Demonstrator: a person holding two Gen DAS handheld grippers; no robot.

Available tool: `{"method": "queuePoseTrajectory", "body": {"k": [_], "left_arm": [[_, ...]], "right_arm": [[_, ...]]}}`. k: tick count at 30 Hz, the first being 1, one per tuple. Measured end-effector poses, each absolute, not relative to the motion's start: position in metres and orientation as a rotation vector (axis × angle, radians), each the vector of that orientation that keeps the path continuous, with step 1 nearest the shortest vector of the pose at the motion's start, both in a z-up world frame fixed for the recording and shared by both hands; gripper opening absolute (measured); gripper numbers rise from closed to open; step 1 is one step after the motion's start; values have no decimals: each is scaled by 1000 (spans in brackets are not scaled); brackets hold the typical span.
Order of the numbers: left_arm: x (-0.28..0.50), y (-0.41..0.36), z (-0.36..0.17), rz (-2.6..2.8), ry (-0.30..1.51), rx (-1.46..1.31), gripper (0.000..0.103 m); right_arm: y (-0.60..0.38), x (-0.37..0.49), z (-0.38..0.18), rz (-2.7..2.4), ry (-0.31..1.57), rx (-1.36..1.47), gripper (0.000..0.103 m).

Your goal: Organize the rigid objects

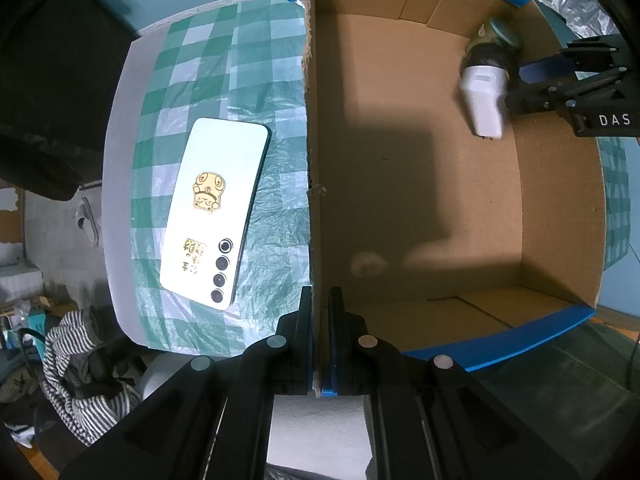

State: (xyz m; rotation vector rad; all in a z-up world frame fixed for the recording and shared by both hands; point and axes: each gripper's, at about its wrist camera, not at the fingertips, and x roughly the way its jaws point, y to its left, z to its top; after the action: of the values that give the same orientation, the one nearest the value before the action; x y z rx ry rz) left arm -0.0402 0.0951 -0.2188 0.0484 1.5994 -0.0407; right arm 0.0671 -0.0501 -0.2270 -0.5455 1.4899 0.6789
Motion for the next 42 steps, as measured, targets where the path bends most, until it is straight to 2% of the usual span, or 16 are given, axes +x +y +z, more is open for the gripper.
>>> {"method": "queuePoseTrajectory", "body": {"k": [3,7,28,31,39,42], "left_arm": [[-40,95,-219,-39,1600,49,6],[-40,95,-219,-40,1602,47,6],[-41,95,-218,-54,1600,65,6],[-40,97,-218,-56,1599,62,6],[-42,96,-218,-61,1601,65,6],[-42,96,-218,-63,1602,65,6]], "right_arm": [[-52,69,-226,664,1488,-530,49],[-58,69,-217,659,1476,-499,58],[-118,50,-160,587,1419,-305,61],[-136,47,-157,553,1419,-269,67],[-193,31,-161,426,1455,-209,69],[-208,21,-171,401,1480,-198,72]]}}
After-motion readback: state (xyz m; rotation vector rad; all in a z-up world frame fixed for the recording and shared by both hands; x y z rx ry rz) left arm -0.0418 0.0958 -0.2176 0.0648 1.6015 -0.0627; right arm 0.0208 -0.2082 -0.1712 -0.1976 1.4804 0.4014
